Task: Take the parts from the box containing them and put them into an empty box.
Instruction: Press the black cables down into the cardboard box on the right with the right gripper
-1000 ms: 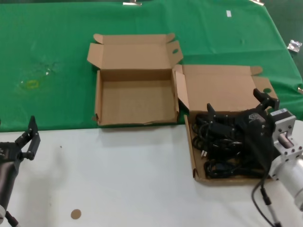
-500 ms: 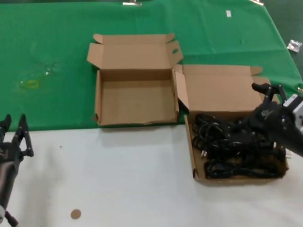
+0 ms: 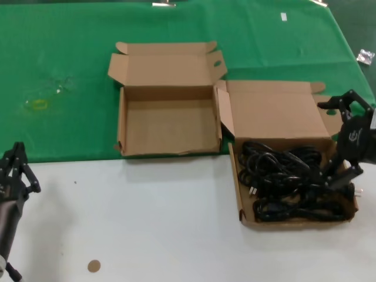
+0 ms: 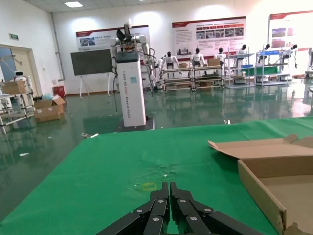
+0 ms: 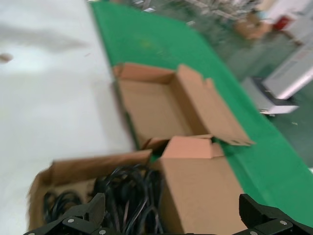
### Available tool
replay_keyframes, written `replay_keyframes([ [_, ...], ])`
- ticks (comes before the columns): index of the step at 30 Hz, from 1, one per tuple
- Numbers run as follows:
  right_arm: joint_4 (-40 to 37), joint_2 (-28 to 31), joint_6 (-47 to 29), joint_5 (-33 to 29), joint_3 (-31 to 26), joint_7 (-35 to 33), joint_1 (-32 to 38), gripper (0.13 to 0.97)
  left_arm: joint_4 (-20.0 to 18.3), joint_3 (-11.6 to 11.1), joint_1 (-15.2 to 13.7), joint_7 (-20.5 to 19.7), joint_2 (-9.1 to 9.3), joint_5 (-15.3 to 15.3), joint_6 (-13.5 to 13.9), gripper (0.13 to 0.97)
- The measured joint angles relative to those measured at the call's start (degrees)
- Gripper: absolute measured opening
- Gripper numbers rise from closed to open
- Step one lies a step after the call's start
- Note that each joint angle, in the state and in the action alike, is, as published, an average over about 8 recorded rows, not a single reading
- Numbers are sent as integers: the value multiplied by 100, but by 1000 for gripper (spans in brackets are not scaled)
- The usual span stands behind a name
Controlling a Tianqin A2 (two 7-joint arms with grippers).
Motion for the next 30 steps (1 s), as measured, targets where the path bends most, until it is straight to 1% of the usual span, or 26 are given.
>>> replay_keyframes([
  [6,-187,-85,-1022,-484,-158,-253,587,966,0,0,0,-3,0,0,0,156],
  [11,-369,-318,-1525,-852,-312,-376,869,966,0,0,0,-5,0,1,0,153],
  [20,-837,-882,-1779,-1429,-519,-552,1131,966,0,0,0,-3,0,2,0,152],
  [30,-1341,-1276,-1842,-1827,-602,-828,1300,945,0,0,0,-2,0,2,0,152],
])
